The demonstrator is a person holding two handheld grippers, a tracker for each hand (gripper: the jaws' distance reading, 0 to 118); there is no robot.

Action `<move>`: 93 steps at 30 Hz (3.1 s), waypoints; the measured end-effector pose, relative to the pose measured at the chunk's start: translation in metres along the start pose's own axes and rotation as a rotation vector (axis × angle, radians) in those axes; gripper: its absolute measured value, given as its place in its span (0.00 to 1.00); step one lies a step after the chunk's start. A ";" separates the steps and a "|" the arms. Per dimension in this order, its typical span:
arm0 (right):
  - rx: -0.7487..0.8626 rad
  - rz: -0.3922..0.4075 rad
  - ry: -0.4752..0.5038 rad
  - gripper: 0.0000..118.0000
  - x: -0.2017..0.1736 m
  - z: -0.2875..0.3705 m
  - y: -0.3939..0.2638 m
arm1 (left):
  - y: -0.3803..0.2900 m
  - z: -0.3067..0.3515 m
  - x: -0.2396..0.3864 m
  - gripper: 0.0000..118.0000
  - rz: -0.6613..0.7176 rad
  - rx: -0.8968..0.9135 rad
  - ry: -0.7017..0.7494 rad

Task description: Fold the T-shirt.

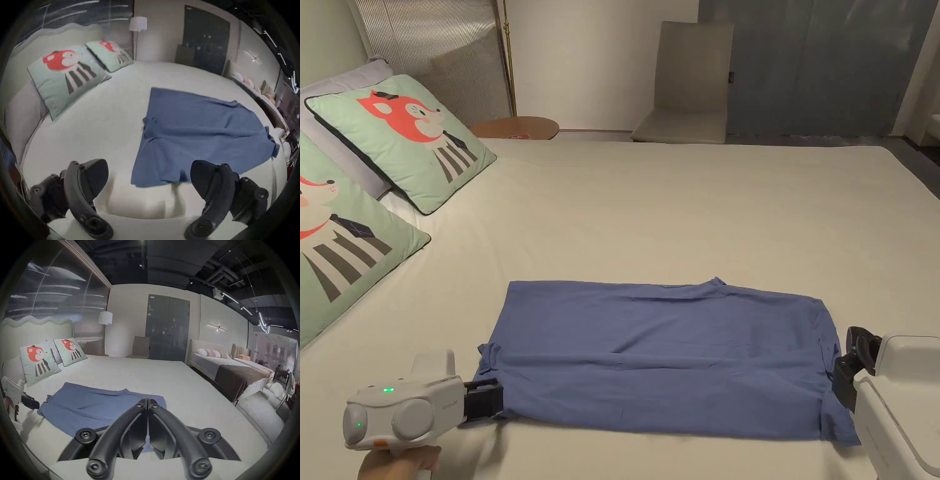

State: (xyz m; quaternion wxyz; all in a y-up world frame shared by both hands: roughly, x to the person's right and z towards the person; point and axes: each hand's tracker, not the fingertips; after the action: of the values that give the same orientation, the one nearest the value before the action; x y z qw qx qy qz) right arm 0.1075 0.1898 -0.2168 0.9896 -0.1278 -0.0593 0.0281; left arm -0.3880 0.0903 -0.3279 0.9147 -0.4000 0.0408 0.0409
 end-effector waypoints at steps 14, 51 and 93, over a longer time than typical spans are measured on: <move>-0.238 -0.100 -0.046 0.03 0.033 -0.032 -0.043 | -0.010 -0.007 0.026 0.05 -0.116 0.006 -0.038; -0.493 -0.150 0.014 0.08 0.063 0.052 -0.129 | -0.099 0.095 -0.022 0.04 -0.056 -0.011 -0.033; 0.133 -0.001 -0.020 0.01 -0.030 0.051 0.035 | -0.003 0.177 0.089 0.00 -0.061 0.650 -0.137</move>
State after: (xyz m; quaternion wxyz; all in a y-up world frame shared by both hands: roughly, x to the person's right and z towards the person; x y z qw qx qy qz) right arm 0.0701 0.2341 -0.1802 0.9953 -0.0614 -0.0671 0.0326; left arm -0.2923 0.2222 -0.2156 0.9959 -0.0845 -0.0220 0.0252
